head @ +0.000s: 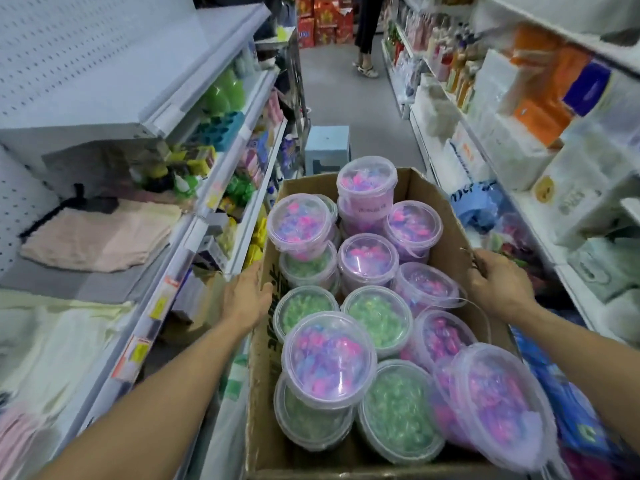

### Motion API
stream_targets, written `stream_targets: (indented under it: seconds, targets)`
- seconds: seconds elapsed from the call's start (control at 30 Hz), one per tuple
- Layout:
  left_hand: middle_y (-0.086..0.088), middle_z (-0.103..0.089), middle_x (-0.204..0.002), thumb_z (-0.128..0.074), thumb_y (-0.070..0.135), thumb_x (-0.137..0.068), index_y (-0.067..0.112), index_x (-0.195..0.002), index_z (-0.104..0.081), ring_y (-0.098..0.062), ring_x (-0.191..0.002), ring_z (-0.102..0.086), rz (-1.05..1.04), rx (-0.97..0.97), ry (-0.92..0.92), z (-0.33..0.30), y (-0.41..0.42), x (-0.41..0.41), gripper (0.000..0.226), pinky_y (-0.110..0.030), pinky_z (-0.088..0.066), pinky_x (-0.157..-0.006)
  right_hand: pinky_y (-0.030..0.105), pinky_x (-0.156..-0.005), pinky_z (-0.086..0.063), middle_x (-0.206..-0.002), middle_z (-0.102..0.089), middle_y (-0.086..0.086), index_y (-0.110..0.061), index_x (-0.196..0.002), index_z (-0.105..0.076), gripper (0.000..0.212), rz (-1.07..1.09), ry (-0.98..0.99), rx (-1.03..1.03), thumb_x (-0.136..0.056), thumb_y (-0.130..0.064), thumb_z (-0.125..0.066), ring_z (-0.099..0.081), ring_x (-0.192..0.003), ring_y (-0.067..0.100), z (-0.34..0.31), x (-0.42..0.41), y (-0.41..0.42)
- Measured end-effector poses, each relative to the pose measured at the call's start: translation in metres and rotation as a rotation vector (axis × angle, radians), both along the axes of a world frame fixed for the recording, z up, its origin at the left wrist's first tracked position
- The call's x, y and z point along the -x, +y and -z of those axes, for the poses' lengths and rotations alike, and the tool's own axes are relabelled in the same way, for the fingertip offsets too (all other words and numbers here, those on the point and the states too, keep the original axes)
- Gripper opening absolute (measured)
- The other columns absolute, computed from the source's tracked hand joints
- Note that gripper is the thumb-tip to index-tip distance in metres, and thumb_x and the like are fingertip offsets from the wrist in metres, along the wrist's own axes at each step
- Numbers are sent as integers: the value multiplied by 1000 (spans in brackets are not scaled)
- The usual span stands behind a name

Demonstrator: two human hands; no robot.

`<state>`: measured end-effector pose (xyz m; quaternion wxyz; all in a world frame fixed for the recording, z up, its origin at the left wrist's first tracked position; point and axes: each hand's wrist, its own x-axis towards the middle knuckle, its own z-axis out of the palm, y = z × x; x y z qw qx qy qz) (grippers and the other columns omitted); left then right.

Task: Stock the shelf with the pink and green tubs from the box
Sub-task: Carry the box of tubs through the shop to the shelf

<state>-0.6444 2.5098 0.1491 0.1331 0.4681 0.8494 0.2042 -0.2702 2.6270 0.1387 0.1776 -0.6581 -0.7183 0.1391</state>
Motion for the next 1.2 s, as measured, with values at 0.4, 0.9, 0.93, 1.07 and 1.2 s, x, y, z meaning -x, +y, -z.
stream_targets:
  seconds: [0.4, 0.9, 0.93, 1.07, 1.2]
  targets:
    - [-5, -68, -96, -57, 32, -91, 23, -143, -42, -27, -94, -61, 18, 22, 51, 17, 314, 102, 55, -34, -45, -76, 42, -63, -50, -69, -59, 8, -19, -71, -45, 12, -42, 41, 9, -74, -28, -38, -57, -67, 33, 11, 91, 308]
    - [-9, -68, -76, -59, 28, -89, 22, -142, -44, -31, -84, -64, 24, 10, 48, 28, 709, 184, 55, -38, -52, -72, 37, -66, -46, -76, -59, 5, -21, -85, -56, 26, -12, 103, 10, -75, -33, -34, -54, -72, 33, 14, 175, 700]
    - [-12, -70, -82, -59, 27, -88, 20, -141, -45, -32, -87, -65, 19, 3, 36, 31, 733, 187, 55, -38, -52, -73, 36, -65, -44, -77, -59, 5, -23, -83, -53, 23, -19, 86, 11, -75, -33, -34, -52, -71, 31, 15, 180, 725]
    - [-15, -70, -87, -59, 22, -91, 16, -141, -46, -31, -89, -64, 0, -31, -7, 38, 823, 199, 52, -35, -46, -72, 35, -66, -42, -85, -66, 11, -25, -90, -56, 28, -35, 55, 2, -77, -34, -33, -55, -74, 34, 25, 198, 827]
    - [-5, -59, -62, -58, 21, -91, 16, -142, -44, -25, -74, -58, -20, -8, 4, 44, 900, 219, 53, -31, -41, -67, 38, -69, -45, -89, -68, 14, -24, -95, -58, 33, -32, 50, 0, -78, -36, -32, -59, -81, 40, 35, 223, 911]
